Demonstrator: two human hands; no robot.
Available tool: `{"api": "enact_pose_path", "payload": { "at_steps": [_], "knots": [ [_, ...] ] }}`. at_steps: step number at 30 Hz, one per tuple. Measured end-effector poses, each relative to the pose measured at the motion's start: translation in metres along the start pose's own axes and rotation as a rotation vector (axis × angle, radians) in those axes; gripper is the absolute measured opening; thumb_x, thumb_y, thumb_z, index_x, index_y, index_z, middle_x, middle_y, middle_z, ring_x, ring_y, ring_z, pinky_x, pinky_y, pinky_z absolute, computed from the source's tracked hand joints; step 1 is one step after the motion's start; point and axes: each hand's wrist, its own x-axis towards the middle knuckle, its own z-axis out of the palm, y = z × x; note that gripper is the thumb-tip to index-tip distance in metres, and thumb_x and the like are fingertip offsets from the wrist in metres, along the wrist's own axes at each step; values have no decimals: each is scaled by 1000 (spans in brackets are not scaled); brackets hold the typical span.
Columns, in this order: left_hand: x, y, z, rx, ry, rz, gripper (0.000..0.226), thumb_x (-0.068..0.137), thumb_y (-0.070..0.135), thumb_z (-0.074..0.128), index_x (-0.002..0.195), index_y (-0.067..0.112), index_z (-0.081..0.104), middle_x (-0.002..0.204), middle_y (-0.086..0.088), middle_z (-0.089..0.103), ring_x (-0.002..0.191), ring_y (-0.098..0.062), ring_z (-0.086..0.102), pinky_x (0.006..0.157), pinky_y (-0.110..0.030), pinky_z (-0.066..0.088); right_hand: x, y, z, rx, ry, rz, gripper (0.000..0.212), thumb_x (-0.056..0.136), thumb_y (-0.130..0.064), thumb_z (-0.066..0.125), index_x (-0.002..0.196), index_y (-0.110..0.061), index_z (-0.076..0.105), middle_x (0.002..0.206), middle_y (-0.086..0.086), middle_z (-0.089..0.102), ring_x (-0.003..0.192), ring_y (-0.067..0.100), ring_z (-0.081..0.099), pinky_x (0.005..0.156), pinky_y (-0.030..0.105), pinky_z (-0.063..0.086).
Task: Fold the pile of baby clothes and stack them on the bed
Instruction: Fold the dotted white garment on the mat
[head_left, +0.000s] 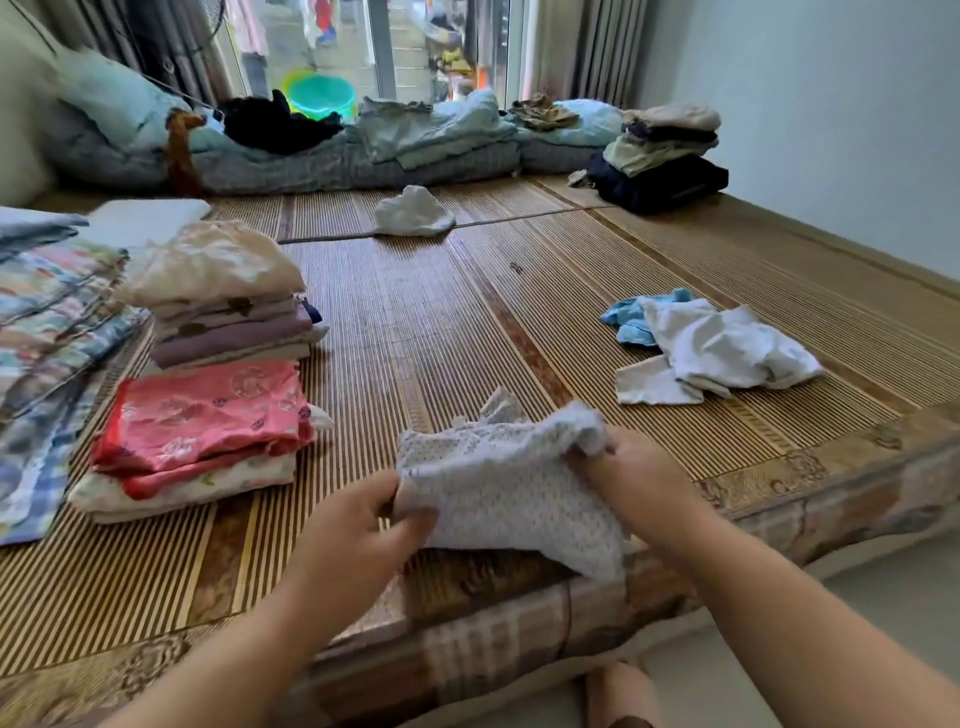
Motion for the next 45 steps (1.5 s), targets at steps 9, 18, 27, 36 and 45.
{"api": "enact_pose_path", "payload": {
  "at_steps": [9,18,27,36,45],
  "knots": [
    [104,-34,11,126,37,-542,51,84,25,70,130,13,51,92,4,60,72,-12,63,63,-28,56,129,2,12,-140,58,276,56,85,-32,67,135,-16,46,125,7,57,107,23,58,92,44,51],
    [93,-45,32,279,-77,-516,70,92,37,58,147,24,18,85,0,65,58,-11,57,49,-22,50,113,32,32,-291,-147,394,32,73,-43,77,76,-13,64,77,3,67,63,14,52,58,25,47],
    [70,-24,8,-134,-181,-466,73,85,1,63,140,44,38,153,-7,33,89,-28,65,81,-35,59,82,19,27,-216,-148,181,86,77,-22,77,145,-28,27,120,3,57,80,9,63,55,16,50],
    [47,-13,-66,-317,8,-176,59,87,-2,60,140,19,43,141,3,45,76,-1,66,62,-15,52,85,-51,39,-122,-186,-135,54,80,-9,72,117,-44,53,111,-13,61,88,4,66,71,23,58],
    [44,-64,-201,-78,341,-177,59,88,-2,60,140,23,45,133,13,49,89,-7,64,63,-13,53,159,-138,163,-63,-249,-319,67,76,-10,76,133,-34,50,122,-7,58,109,15,59,93,39,54]
  ]
}}
